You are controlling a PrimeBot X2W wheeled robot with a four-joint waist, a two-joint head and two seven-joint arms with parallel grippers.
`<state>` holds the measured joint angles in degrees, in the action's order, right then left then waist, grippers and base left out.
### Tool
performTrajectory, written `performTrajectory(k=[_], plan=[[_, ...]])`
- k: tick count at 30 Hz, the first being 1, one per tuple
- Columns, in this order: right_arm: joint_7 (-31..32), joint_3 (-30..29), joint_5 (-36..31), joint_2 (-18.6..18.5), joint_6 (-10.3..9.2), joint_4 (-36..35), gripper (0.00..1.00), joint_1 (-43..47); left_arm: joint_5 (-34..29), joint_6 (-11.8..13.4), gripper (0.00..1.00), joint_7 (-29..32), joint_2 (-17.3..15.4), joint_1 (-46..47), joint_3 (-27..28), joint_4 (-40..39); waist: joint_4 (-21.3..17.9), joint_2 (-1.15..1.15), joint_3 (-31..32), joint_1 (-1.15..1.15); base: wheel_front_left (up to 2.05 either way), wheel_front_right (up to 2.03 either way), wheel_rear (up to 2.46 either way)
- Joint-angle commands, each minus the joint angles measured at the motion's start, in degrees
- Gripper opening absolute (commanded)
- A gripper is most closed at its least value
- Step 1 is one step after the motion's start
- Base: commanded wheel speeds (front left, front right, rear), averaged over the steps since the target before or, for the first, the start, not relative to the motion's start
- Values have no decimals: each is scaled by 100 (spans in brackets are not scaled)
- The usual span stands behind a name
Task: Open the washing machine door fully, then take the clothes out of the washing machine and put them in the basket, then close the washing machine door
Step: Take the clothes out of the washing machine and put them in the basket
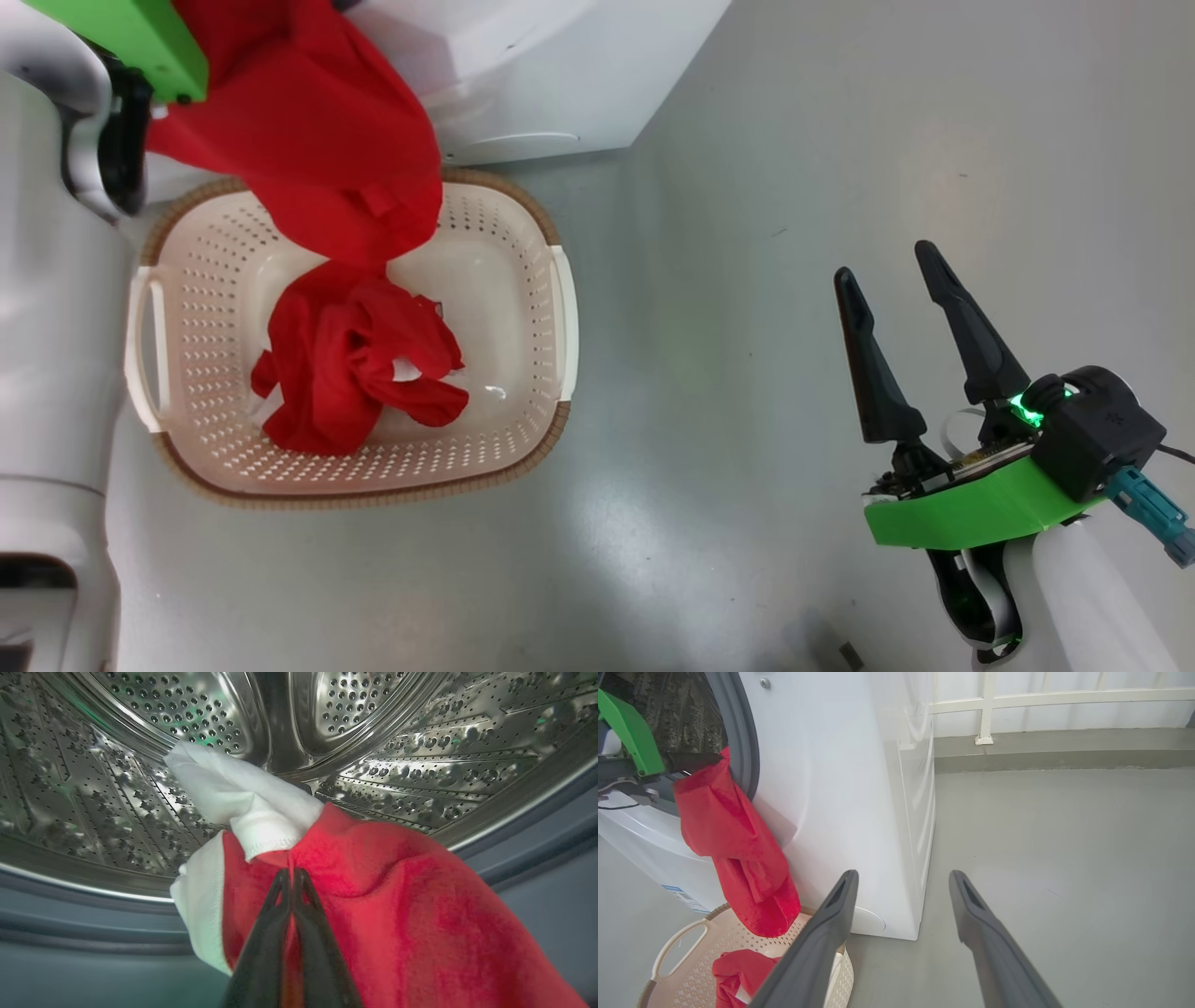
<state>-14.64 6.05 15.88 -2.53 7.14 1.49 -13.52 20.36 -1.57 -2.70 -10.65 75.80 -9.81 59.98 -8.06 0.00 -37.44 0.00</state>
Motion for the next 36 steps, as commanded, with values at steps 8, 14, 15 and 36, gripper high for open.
performTrajectory(k=[8,14,15,36], plan=[[-36,53,-122,-34,35,-115,100,134,-10,-45,0,-463,-236,-347,-41,-672,130,0,118,0,0,0,0],[-36,13,-153,-34,35,-123,100,179,-15,14,0,-642,-228,-740,-100,-1304,191,0,183,0,0,0,0],[-36,7,-155,-34,35,-126,100,186,-22,33,0,-661,-235,-831,-112,-1443,199,0,189,0,0,0,0],[-36,-121,-128,-34,35,-187,100,211,-205,956,0,-435,-651,-3746,-122,-5723,402,0,261,0,0,0,0]])
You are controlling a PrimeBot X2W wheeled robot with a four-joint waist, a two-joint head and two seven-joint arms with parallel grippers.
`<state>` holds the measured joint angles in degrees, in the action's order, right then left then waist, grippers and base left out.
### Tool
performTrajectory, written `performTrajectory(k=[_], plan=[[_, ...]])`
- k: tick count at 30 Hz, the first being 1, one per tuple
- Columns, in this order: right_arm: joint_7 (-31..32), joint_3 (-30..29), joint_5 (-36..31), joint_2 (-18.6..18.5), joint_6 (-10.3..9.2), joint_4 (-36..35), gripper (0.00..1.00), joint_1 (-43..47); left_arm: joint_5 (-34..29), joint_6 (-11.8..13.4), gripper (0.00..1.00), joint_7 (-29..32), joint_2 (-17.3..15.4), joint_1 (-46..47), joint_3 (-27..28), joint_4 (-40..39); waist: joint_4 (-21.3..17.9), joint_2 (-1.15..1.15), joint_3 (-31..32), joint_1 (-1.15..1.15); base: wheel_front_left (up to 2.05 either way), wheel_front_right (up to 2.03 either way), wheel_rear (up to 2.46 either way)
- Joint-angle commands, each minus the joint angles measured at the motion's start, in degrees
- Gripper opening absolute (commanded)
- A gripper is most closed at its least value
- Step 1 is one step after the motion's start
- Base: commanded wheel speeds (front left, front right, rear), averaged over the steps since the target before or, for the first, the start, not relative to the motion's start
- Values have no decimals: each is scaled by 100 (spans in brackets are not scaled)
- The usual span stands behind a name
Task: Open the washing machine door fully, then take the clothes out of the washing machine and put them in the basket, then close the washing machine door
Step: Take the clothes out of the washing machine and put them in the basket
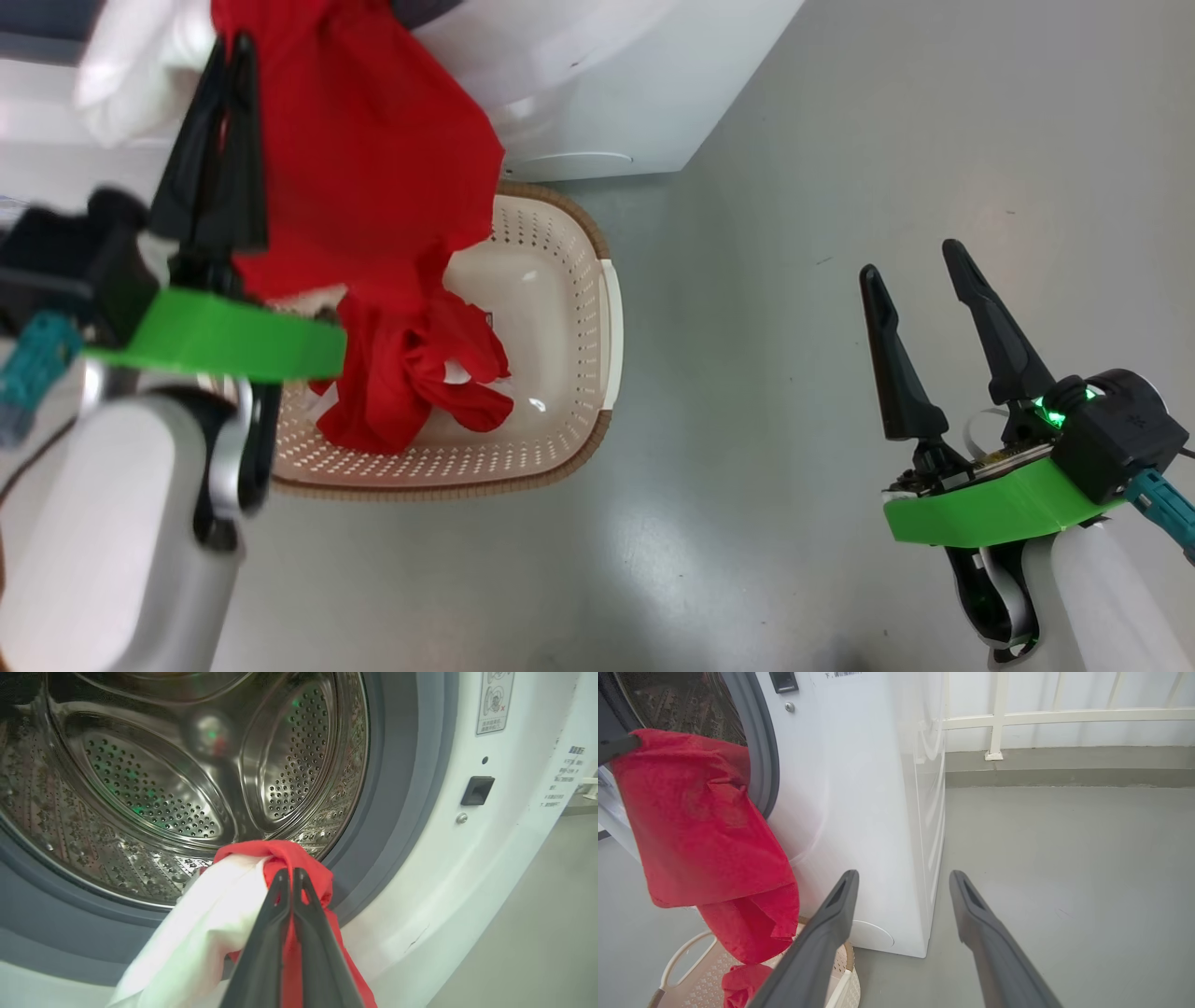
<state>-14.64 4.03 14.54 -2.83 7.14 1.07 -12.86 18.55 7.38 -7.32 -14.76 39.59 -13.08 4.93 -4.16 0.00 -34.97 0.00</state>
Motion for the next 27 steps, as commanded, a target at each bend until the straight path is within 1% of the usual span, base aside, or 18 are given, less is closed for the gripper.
performTrajectory(k=[1,5,10,20,27], plan=[[-36,81,8,-5,35,-142,100,142,-16,104,0,59,-244,-251,214,-359,22,0,26,0,0,0,0],[-36,78,14,-5,35,-124,100,137,7,245,0,146,-238,-673,220,-791,59,0,93,0,0,0,0],[-36,69,17,-5,35,-107,100,147,49,360,0,207,-204,-1050,202,-1074,87,0,206,0,0,0,0],[-36,73,29,-5,35,-94,100,193,115,492,0,177,-82,-1596,89,-1280,90,0,415,0,0,0,0],[-36,52,12,-5,35,-77,100,218,186,489,0,153,42,-1874,-86,-1298,135,0,571,0,0,0,0]])
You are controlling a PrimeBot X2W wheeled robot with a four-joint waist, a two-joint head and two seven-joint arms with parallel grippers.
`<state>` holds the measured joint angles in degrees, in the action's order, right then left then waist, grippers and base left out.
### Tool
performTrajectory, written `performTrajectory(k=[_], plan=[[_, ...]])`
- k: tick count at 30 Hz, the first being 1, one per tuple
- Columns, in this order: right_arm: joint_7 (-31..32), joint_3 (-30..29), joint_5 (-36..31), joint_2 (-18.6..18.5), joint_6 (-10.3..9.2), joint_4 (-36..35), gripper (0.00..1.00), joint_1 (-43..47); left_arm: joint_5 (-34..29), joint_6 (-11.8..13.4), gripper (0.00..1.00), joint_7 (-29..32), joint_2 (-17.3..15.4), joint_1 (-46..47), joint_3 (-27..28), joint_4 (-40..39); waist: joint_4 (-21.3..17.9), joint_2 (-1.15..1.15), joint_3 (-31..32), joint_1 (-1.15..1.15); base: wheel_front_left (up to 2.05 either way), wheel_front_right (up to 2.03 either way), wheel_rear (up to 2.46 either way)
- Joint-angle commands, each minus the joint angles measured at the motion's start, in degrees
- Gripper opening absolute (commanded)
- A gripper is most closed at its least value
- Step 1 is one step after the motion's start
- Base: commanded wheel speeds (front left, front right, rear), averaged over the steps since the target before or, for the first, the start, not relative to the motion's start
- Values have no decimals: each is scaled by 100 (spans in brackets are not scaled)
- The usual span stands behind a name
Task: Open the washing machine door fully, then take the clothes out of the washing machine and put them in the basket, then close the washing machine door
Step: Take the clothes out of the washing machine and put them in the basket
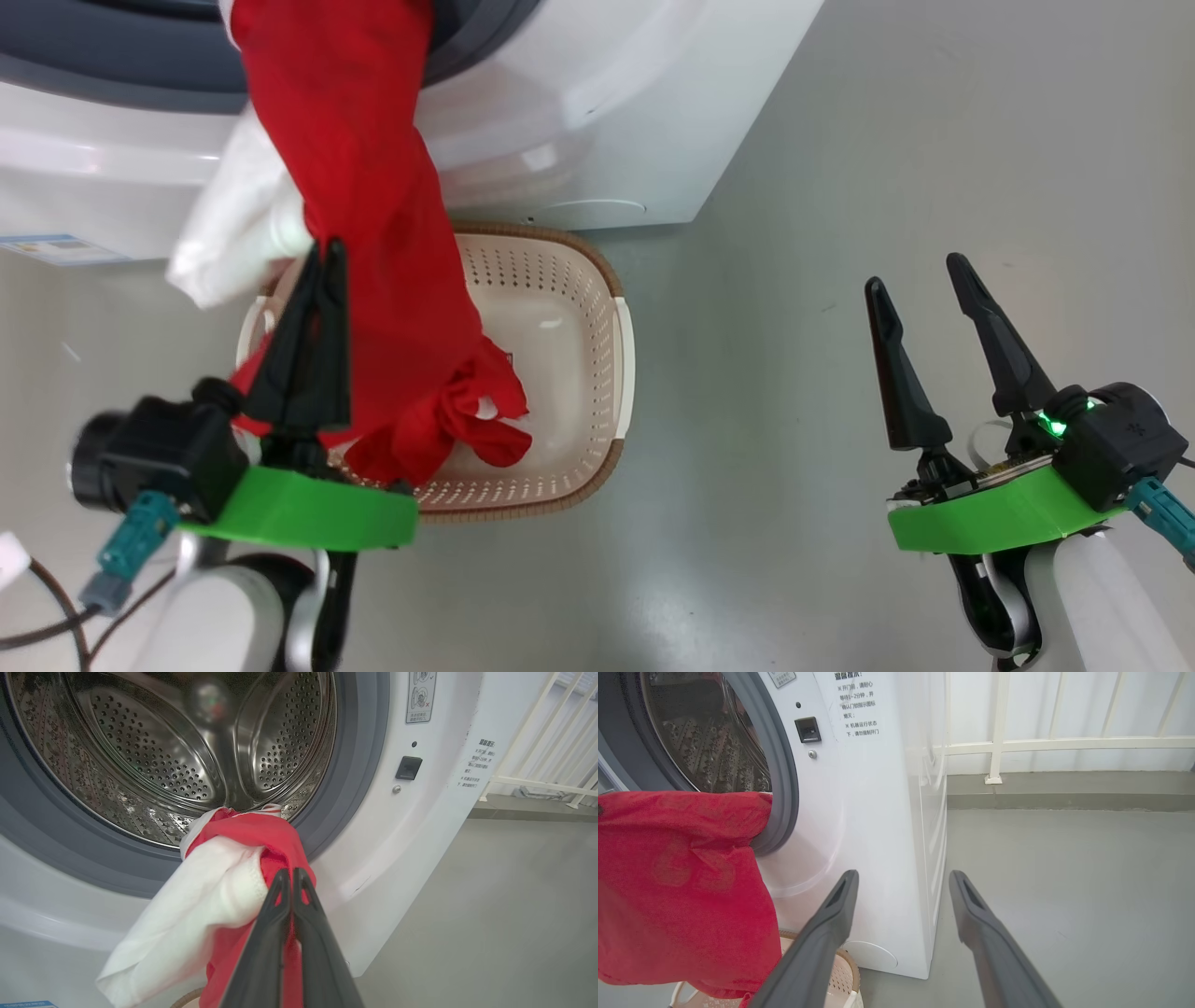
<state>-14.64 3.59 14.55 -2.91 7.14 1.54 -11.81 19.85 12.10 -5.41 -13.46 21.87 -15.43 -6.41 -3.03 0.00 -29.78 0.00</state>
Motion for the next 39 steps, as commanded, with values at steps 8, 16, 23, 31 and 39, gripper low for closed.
performTrajectory(k=[8,16,23,31,39], plan=[[-36,121,12,3,35,-84,100,167,216,-32,0,-57,64,-369,-25,119,32,0,300,0,0,0,0],[-36,131,0,3,35,-72,100,250,481,-179,0,-191,190,-505,-66,853,-8,0,482,0,0,0,0],[-36,133,-17,3,35,-105,100,322,678,-332,0,-401,337,-456,-77,1794,-22,0,526,0,0,0,0],[-36,140,-43,3,35,-130,100,342,834,-561,0,-665,492,-220,-68,3023,-26,0,458,0,0,0,0],[-36,156,-92,3,35,-166,100,317,876,-827,0,-886,690,341,-63,4378,-6,0,276,0,0,0,0]])
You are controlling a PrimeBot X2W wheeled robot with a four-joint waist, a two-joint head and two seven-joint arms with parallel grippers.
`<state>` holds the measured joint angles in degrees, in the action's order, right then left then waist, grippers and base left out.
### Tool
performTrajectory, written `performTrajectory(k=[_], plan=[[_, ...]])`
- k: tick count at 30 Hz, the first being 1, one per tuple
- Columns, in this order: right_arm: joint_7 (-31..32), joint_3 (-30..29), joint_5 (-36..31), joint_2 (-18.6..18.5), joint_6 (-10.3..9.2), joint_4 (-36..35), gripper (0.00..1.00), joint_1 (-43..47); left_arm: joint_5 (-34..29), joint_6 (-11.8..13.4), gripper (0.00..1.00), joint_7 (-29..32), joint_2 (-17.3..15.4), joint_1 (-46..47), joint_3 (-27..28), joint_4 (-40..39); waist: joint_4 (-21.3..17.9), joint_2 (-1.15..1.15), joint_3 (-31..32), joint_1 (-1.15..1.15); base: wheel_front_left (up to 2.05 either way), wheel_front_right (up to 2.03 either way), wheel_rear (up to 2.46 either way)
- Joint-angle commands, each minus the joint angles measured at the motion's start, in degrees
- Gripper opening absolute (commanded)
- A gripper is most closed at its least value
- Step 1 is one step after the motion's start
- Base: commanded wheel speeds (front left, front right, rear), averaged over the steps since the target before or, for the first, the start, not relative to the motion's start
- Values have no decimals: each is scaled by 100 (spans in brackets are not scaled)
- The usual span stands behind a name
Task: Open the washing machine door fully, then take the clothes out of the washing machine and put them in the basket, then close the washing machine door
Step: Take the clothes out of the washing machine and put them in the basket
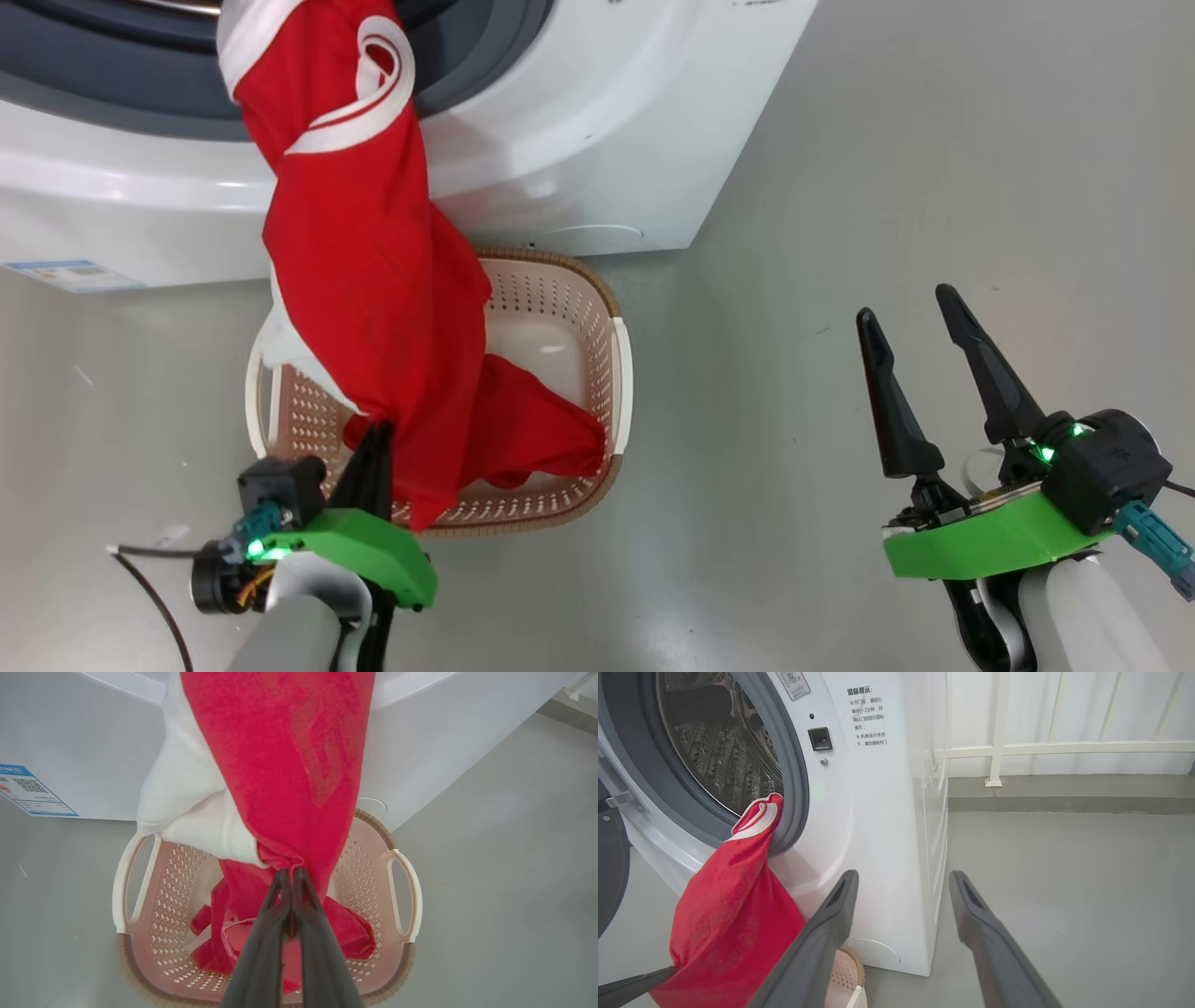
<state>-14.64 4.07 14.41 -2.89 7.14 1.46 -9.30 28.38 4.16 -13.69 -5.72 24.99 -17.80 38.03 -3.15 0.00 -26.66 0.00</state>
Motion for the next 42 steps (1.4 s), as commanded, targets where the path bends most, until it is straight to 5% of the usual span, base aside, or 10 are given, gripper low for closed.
performTrajectory(k=[1,21,42], plan=[[-36,108,-85,2,35,-162,100,60,27,-67,0,-71,-63,106,177,109,8,0,-59,0,0,0,0],[-36,153,-103,2,35,-194,100,-214,-77,-461,0,-129,186,1330,387,2452,-106,0,-655,0,0,0,0],[-36,174,-93,2,35,-210,100,-377,-173,-578,0,-130,249,1674,564,3051,-193,0,-1008,0,0,0,0]])
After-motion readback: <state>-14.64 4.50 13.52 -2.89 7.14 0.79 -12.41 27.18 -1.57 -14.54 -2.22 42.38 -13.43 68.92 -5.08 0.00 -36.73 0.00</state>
